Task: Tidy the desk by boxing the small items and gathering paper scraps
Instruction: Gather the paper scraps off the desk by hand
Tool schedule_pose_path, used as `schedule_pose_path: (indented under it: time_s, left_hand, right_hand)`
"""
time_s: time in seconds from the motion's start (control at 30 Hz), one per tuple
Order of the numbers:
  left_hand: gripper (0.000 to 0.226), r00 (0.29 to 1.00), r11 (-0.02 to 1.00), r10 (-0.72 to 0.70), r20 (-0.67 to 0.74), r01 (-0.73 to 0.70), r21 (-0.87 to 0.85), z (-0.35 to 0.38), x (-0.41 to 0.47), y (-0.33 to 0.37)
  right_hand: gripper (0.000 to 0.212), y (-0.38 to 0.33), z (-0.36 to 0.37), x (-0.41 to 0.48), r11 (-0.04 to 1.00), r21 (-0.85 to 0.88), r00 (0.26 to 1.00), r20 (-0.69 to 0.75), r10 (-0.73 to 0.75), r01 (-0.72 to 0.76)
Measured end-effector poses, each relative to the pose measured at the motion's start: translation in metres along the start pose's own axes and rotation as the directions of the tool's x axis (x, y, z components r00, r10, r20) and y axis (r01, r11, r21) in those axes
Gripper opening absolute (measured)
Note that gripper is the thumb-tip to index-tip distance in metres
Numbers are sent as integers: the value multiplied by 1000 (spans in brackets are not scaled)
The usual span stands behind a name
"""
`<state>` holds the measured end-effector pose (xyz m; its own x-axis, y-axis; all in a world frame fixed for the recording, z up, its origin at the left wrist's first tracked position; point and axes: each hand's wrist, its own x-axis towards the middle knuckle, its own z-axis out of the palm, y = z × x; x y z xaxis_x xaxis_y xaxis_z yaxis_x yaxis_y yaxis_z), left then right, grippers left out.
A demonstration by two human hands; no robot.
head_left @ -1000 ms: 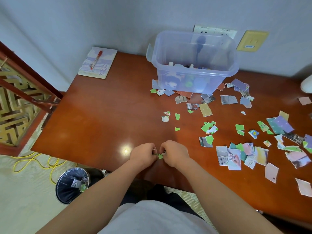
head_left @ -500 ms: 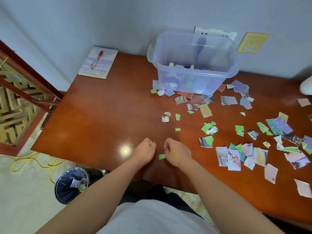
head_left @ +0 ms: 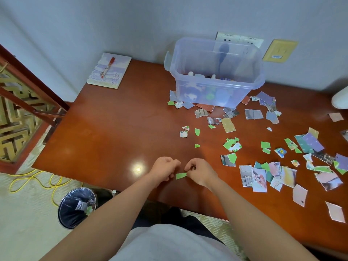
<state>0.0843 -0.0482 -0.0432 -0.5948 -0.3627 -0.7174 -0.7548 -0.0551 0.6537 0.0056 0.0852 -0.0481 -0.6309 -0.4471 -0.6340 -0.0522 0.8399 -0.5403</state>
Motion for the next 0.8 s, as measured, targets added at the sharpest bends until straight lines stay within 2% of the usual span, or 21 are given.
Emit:
schedule_pose_path:
  time_s: [0.07, 0.13, 0.23, 0.33, 0.47, 0.8]
  left_hand:
    - [26, 996, 960, 85, -21, -76, 269, 0, 3, -8]
    - [19, 988, 847, 157, -10, -129, 516, 0, 2, -12]
    - [29, 964, 691, 262, 38, -215, 691, 1, 0, -18]
    - [30, 944, 616, 329, 32, -240, 751, 4, 0, -18]
    - [21, 932, 571, 355, 72, -278, 773, 6, 1, -15]
    - [11, 956, 531, 255, 143, -262, 806, 7, 8, -6]
  right_hand:
    - [12, 3, 1, -2, 988, -150, 999, -11, -37, 35]
    - [15, 5, 1, -4, 964, -250, 994, -39, -101, 88]
    - [17, 6, 2, -4, 907, -377, 970, -69, -232, 190]
    - [15, 8, 1, -2, 871, -431, 958, -51, -282, 233]
    - [11, 9, 1, -1, 861, -451, 961, -26, -277, 236]
    - [8, 3, 0, 1, 877, -426, 973, 42, -227, 223]
